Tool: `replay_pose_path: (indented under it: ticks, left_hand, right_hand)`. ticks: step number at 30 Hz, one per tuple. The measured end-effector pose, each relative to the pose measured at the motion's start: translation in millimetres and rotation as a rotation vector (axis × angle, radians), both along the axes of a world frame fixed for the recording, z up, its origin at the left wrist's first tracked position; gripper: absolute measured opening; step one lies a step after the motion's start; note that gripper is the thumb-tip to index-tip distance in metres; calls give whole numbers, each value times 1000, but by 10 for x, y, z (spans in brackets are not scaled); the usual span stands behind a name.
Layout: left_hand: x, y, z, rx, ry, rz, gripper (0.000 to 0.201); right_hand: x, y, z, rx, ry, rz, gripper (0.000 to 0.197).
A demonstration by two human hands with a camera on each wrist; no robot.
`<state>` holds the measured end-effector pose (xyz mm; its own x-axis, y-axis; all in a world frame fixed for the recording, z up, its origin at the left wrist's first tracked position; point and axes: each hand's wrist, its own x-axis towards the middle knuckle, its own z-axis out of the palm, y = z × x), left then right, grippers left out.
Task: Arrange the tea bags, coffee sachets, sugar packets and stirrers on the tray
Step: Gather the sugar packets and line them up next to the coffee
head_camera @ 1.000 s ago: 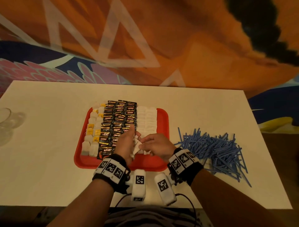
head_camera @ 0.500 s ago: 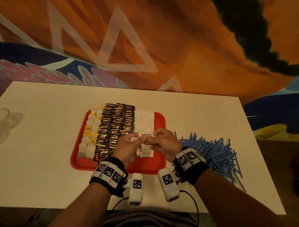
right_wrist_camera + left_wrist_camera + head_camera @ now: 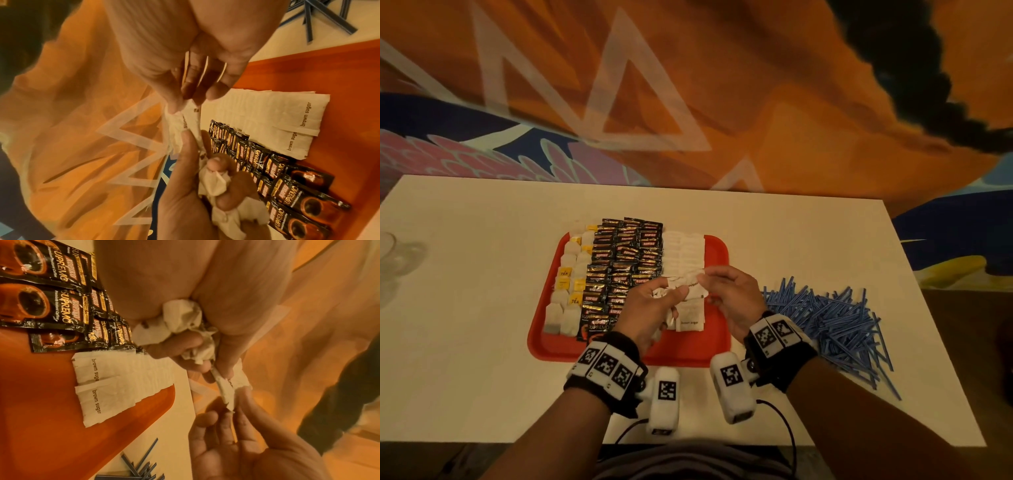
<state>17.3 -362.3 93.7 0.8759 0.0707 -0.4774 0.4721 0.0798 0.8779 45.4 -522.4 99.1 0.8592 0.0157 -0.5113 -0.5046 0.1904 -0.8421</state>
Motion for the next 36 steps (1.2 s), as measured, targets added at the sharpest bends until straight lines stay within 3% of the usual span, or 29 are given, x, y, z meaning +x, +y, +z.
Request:
replay_pose_path:
  ticks: [2, 6, 8, 11, 19, 27, 31, 36]
  left_hand:
    - [3, -1, 24, -3, -18, -18, 9]
    - [5, 5, -8, -103, 20, 12, 19]
    - [11, -1, -2, -163, 48, 41, 33]
    - [25, -30, 33, -182, 46, 75, 29]
    - [-17, -32, -83, -8, 25, 139, 23]
    - [-135, 167, -197, 145, 98, 234, 40]
    - [-234, 406, -283, 99, 200, 328, 36]
    - [-431, 750, -396, 82, 261, 276, 37]
  right_hand:
    - [-29, 6, 17, 43, 14, 78, 24]
    - [-36, 25, 20, -103, -86, 112, 10]
    - [-34, 30, -22, -190, -118, 110, 14]
    - [-50, 33, -56, -212, -134, 102, 22]
    - [-122, -5, -162, -185, -68, 128, 32]
    - [-211, 103, -360, -304, -49, 249, 18]
    - [-262, 180, -619, -367, 26, 217, 18]
    - [-349, 335, -998, -458, 148, 234, 23]
